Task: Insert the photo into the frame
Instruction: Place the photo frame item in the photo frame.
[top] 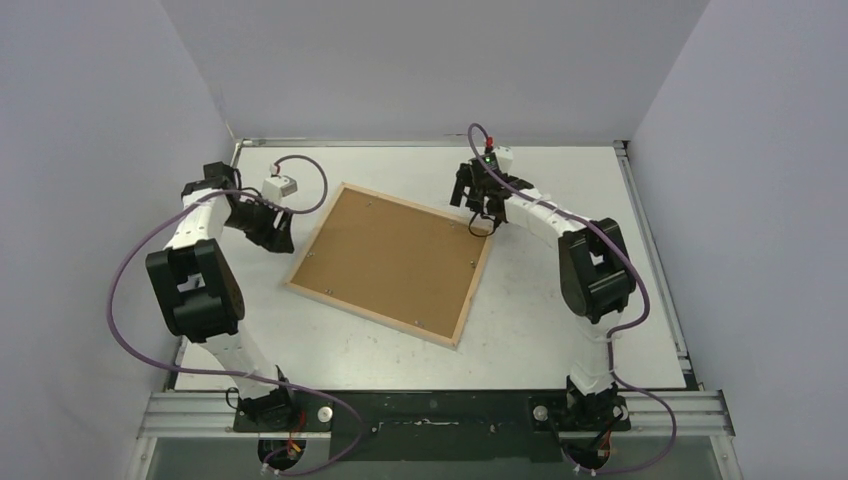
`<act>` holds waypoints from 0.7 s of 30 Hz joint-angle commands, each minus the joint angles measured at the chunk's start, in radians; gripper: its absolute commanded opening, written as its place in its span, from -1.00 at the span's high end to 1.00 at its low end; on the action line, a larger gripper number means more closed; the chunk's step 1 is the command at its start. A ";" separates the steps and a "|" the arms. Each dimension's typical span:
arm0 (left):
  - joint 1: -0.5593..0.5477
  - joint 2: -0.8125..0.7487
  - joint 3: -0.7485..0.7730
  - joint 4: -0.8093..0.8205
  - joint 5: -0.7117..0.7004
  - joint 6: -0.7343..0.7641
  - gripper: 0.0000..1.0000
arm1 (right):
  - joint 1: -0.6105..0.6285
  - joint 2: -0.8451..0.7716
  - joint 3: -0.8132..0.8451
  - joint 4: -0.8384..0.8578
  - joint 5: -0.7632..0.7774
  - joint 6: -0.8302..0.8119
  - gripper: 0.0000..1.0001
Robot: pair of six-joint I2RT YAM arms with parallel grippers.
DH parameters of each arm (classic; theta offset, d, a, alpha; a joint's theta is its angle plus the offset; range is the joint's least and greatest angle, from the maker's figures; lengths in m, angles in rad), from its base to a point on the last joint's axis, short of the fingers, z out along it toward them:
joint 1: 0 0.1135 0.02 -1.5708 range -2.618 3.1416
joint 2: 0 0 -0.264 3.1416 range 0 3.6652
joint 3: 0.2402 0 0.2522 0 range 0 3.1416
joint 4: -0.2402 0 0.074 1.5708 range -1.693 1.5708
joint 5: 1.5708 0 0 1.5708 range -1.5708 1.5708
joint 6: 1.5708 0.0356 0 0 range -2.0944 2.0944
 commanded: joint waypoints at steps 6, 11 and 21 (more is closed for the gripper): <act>0.075 -0.033 -0.064 -0.104 0.041 0.137 -0.21 | -0.024 0.050 0.090 0.013 -0.023 -0.014 -0.86; 0.082 0.052 0.027 -0.069 0.067 0.007 -0.08 | -0.003 -0.046 0.012 0.059 -0.015 0.012 -0.93; 0.055 0.125 -0.044 0.221 -0.078 -0.194 0.26 | -0.004 -0.311 -0.240 0.029 0.044 0.062 -0.84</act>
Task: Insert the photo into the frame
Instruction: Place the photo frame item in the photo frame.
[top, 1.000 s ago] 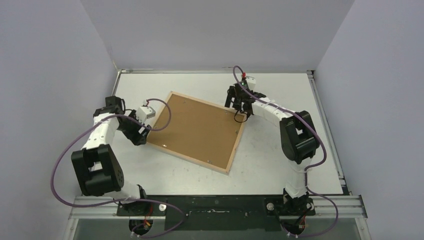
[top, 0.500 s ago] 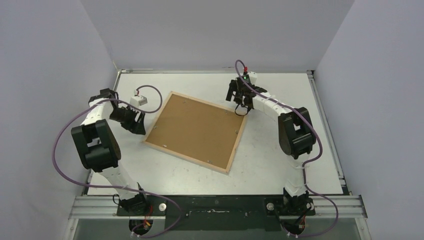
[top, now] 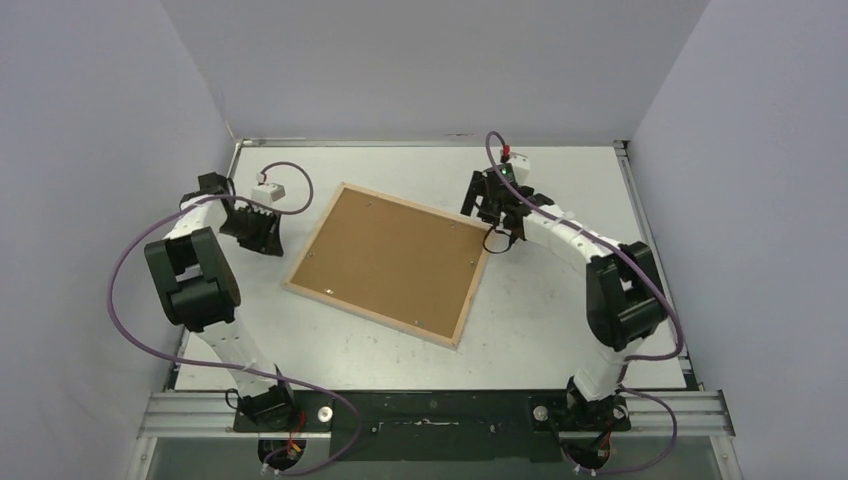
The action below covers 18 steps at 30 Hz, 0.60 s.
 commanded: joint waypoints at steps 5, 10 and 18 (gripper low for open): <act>-0.044 0.041 -0.086 0.183 -0.065 -0.089 0.31 | 0.000 -0.252 -0.205 0.004 0.024 0.073 -0.68; -0.071 0.050 -0.111 0.176 -0.054 -0.091 0.35 | 0.034 -0.328 -0.275 0.009 0.000 0.113 -0.60; -0.083 0.018 -0.184 0.100 0.020 -0.052 0.41 | 0.172 -0.300 -0.205 0.003 0.026 0.136 -0.35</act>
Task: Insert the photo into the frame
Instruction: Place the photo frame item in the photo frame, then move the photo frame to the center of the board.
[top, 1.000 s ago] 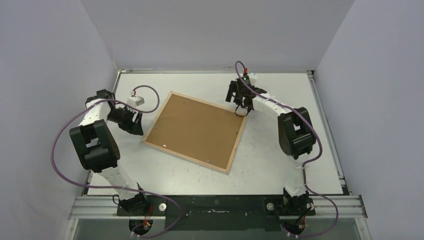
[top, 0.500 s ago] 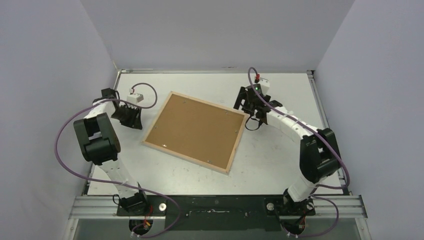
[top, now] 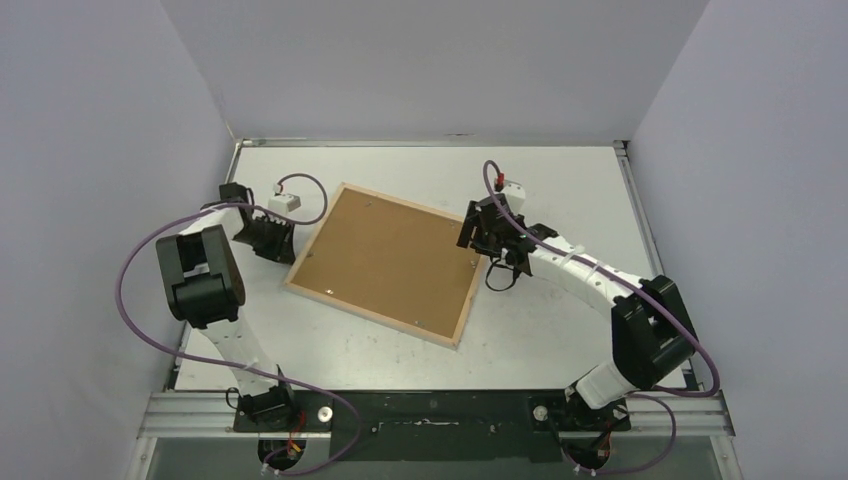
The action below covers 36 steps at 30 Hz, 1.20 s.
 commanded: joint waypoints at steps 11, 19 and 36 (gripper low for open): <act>-0.105 -0.101 -0.173 -0.235 0.196 0.214 0.42 | 0.095 0.014 0.066 0.075 -0.055 0.073 0.28; -0.249 -0.108 -0.162 -0.203 0.183 0.204 0.40 | 0.098 -0.012 0.012 0.093 -0.102 0.098 0.28; -0.158 -0.098 -0.076 -0.245 0.432 0.160 0.32 | 0.254 0.124 -0.066 0.403 -0.241 0.262 0.74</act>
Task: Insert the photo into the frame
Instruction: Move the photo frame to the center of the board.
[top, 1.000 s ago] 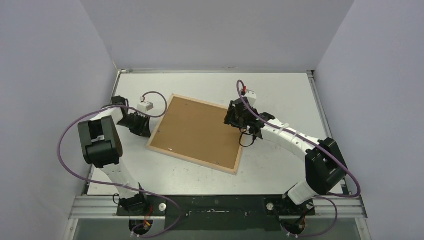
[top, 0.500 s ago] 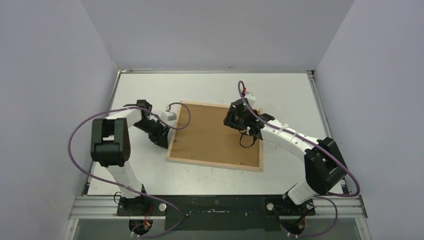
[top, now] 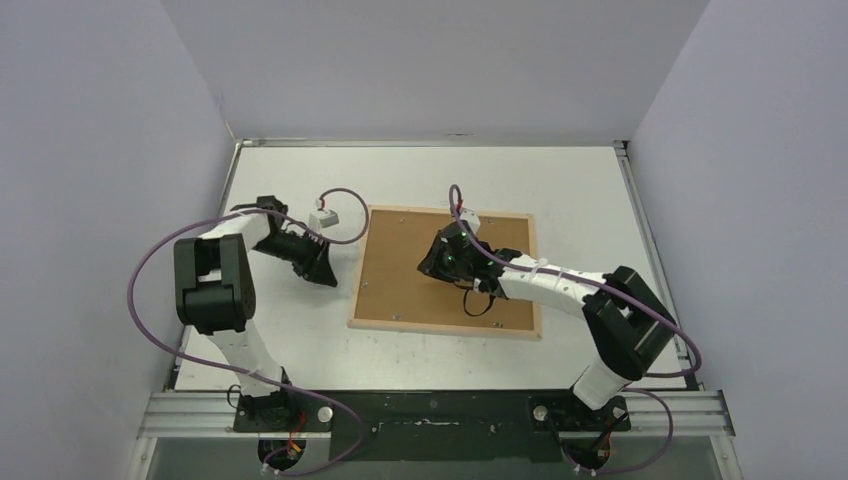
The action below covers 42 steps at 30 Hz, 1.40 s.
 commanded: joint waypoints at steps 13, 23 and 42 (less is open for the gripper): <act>0.026 -0.002 0.001 0.236 0.071 -0.366 0.34 | 0.151 0.126 -0.005 0.380 0.029 -0.135 0.89; 0.014 0.037 -0.015 0.317 0.111 -0.526 0.39 | 0.205 0.114 -0.172 0.715 0.151 -0.004 0.89; -0.046 0.066 0.032 0.471 0.037 -0.677 0.08 | -0.406 -0.288 -0.142 -0.085 0.316 -0.238 -0.92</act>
